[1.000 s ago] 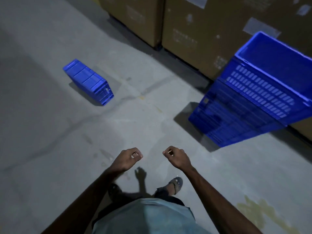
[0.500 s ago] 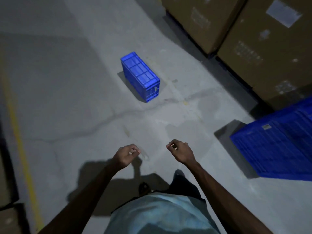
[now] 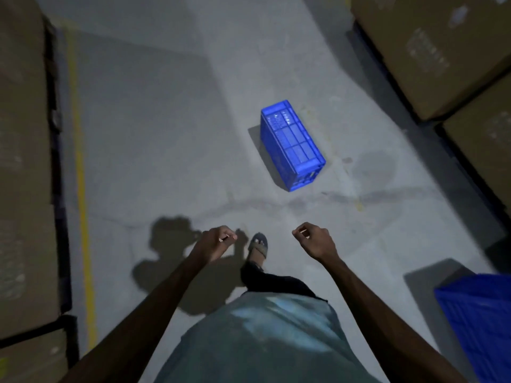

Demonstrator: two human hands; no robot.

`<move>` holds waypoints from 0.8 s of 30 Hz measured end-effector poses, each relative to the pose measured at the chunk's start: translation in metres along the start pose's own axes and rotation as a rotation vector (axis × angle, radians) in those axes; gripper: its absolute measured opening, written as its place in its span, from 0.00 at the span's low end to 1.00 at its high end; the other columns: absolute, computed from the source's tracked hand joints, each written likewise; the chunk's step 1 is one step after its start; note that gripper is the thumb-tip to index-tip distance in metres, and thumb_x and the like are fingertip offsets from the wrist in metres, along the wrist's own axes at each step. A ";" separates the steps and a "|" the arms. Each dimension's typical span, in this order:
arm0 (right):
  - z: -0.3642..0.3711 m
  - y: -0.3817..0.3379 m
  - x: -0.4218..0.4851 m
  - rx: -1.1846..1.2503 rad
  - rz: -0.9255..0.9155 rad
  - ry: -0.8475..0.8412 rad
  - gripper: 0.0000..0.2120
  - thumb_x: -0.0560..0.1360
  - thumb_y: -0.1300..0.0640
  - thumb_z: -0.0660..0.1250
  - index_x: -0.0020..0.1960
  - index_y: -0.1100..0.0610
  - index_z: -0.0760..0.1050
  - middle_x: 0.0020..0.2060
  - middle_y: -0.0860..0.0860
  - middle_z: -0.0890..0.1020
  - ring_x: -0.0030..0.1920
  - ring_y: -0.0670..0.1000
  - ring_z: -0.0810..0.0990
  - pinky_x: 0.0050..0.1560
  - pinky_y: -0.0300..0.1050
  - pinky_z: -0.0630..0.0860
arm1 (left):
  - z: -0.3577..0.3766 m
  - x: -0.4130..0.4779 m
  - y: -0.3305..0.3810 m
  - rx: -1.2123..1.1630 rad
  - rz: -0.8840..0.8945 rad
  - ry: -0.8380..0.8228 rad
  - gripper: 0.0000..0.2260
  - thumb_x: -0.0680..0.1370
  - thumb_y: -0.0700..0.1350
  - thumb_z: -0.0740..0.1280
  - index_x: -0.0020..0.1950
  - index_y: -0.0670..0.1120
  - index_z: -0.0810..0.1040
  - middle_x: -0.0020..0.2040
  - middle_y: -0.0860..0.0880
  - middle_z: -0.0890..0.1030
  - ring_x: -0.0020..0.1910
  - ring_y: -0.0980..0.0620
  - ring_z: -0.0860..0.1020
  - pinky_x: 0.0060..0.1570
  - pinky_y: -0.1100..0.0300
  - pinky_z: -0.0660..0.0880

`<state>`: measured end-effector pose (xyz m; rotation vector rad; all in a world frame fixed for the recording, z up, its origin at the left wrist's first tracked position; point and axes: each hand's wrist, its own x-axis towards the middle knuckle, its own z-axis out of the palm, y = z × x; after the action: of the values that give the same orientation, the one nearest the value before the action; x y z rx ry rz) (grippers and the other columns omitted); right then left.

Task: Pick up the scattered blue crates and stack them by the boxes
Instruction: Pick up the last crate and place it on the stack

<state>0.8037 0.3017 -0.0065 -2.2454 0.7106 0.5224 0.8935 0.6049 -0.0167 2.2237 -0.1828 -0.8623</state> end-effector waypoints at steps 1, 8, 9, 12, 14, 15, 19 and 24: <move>-0.003 -0.015 0.019 0.004 0.005 -0.008 0.10 0.77 0.39 0.66 0.48 0.44 0.80 0.45 0.47 0.86 0.55 0.53 0.81 0.52 0.48 0.76 | -0.018 0.017 0.004 -0.027 -0.008 0.021 0.10 0.72 0.63 0.67 0.42 0.59 0.81 0.34 0.61 0.81 0.41 0.50 0.82 0.44 0.55 0.77; -0.024 -0.136 0.152 -0.001 -0.076 -0.090 0.14 0.74 0.35 0.65 0.47 0.45 0.80 0.44 0.44 0.85 0.50 0.49 0.83 0.52 0.47 0.78 | -0.135 0.137 0.046 -0.131 0.041 0.172 0.15 0.71 0.63 0.65 0.44 0.53 0.81 0.35 0.54 0.79 0.32 0.57 0.75 0.39 0.56 0.73; -0.027 -0.153 0.169 -0.001 -0.076 -0.107 0.13 0.74 0.36 0.65 0.46 0.44 0.79 0.43 0.44 0.85 0.49 0.48 0.83 0.52 0.47 0.78 | -0.148 0.154 0.049 -0.133 0.028 0.179 0.14 0.71 0.64 0.66 0.44 0.55 0.81 0.36 0.53 0.79 0.34 0.56 0.76 0.41 0.55 0.75; -0.034 -0.197 0.226 0.039 -0.099 -0.096 0.16 0.70 0.31 0.62 0.42 0.42 0.78 0.42 0.43 0.85 0.48 0.47 0.84 0.51 0.47 0.79 | -0.190 0.210 0.054 -0.131 -0.024 0.151 0.11 0.71 0.63 0.67 0.43 0.58 0.81 0.37 0.61 0.83 0.40 0.55 0.81 0.49 0.53 0.78; -0.037 -0.222 0.265 0.039 -0.081 -0.089 0.15 0.71 0.31 0.63 0.41 0.42 0.77 0.42 0.43 0.85 0.49 0.48 0.84 0.52 0.47 0.79 | -0.217 0.253 0.048 -0.083 0.009 0.102 0.12 0.72 0.65 0.66 0.46 0.59 0.81 0.41 0.61 0.84 0.44 0.54 0.83 0.52 0.50 0.79; -0.040 -0.236 0.284 0.025 -0.071 -0.088 0.13 0.73 0.34 0.65 0.41 0.42 0.76 0.42 0.44 0.84 0.49 0.48 0.83 0.51 0.46 0.78 | -0.233 0.275 0.045 -0.056 0.030 0.089 0.13 0.73 0.66 0.65 0.48 0.59 0.81 0.43 0.59 0.85 0.46 0.53 0.84 0.53 0.49 0.79; -0.049 -0.291 0.363 -0.012 -0.023 -0.057 0.10 0.78 0.40 0.67 0.45 0.45 0.79 0.45 0.47 0.85 0.52 0.52 0.83 0.51 0.47 0.76 | -0.303 0.368 0.042 -0.084 0.056 0.054 0.12 0.73 0.65 0.66 0.45 0.58 0.82 0.42 0.56 0.85 0.42 0.56 0.83 0.49 0.53 0.78; -0.076 -0.373 0.438 0.019 0.047 0.031 0.12 0.79 0.45 0.67 0.52 0.53 0.82 0.49 0.53 0.86 0.56 0.57 0.83 0.51 0.47 0.74 | -0.402 0.464 0.073 -0.009 0.111 -0.027 0.04 0.76 0.60 0.67 0.44 0.64 0.80 0.41 0.64 0.83 0.42 0.65 0.80 0.47 0.66 0.73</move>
<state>1.3833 0.3210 -0.0058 -2.2281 0.7818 0.5028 1.5111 0.6167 -0.0086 2.1719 -0.3120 -0.8312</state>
